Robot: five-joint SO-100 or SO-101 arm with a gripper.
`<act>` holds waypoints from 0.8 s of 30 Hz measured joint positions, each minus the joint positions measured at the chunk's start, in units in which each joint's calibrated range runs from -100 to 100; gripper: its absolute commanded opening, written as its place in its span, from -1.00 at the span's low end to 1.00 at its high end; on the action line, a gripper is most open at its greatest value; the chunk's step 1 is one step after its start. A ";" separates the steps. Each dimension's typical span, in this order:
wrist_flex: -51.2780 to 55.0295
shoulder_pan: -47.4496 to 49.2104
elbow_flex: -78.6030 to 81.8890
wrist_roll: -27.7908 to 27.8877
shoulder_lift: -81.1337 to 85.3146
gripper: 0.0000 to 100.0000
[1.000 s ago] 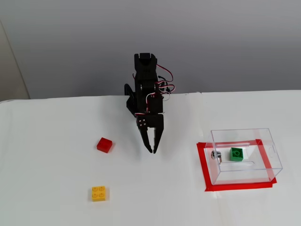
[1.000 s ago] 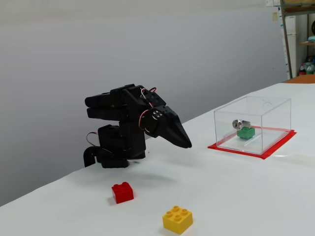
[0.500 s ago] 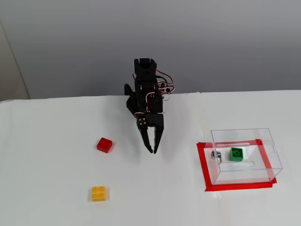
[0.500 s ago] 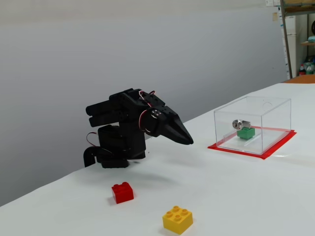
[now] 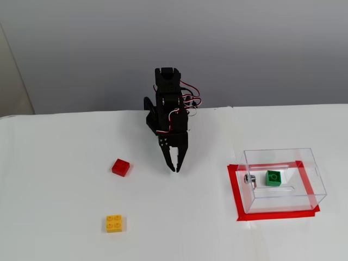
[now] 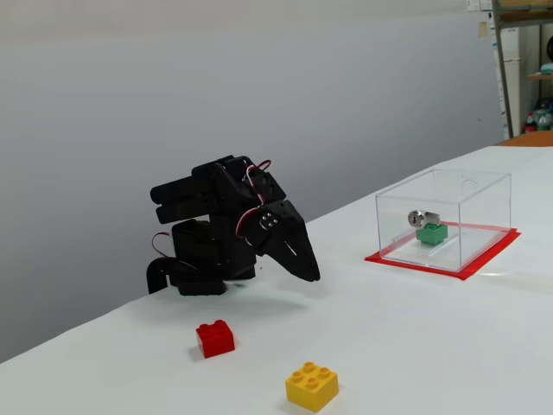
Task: Pick the green lego brick and place it into the transparent box
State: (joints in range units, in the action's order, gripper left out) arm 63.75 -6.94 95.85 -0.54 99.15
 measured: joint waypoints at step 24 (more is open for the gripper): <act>9.43 0.00 -2.21 -2.69 0.08 -0.97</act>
